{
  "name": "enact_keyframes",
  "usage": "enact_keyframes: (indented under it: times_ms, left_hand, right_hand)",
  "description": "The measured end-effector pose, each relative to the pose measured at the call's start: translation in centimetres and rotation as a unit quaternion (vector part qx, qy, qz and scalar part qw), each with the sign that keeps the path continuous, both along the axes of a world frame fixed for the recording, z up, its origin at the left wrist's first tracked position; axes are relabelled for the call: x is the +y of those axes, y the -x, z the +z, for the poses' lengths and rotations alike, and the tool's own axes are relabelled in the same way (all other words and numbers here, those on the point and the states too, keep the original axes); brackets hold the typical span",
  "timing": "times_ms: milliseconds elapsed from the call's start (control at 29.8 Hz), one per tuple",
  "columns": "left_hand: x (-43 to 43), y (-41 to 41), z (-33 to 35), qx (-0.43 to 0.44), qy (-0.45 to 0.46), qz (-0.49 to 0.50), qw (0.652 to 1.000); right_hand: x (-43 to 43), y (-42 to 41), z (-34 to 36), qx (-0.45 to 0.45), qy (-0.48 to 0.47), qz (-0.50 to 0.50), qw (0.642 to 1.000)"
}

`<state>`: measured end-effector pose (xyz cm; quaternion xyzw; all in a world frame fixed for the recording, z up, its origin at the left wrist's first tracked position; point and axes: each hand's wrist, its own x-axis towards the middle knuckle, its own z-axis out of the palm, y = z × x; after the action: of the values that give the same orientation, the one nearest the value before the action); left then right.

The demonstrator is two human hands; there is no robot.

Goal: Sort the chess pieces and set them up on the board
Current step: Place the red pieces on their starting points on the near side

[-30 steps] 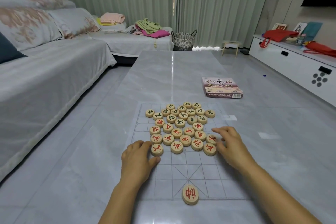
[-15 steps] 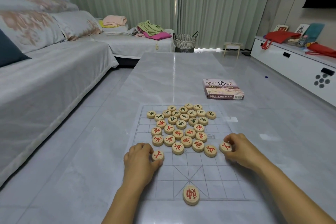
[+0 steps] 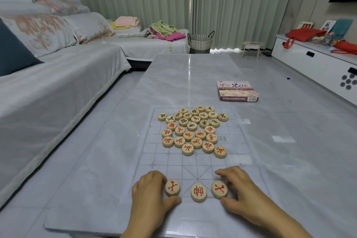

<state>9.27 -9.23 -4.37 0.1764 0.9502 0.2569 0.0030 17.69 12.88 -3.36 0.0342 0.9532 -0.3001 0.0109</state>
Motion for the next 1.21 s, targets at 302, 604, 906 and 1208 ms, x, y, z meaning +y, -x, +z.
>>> enact_keyframes:
  times_ms: [302, 604, 906, 1208]
  left_hand:
    - [-0.2, 0.3, -0.2, -0.004, -0.018, -0.066, 0.998]
    - [0.0, 0.0, -0.4, -0.017, -0.016, -0.081, 0.996]
    - [0.1, 0.0, -0.5, -0.016, -0.023, -0.067, 0.997]
    - [0.1, 0.0, -0.6, -0.020, -0.014, -0.066, 0.998]
  right_hand:
    - [-0.7, -0.1, -1.5, 0.054, -0.001, -0.061, 0.997]
    - [-0.3, -0.4, -2.0, 0.047, -0.009, -0.004, 0.999]
    - [-0.3, -0.4, -2.1, 0.059, -0.011, -0.009, 0.998]
    - [-0.4, -0.5, -2.1, 0.064, -0.012, -0.014, 0.998]
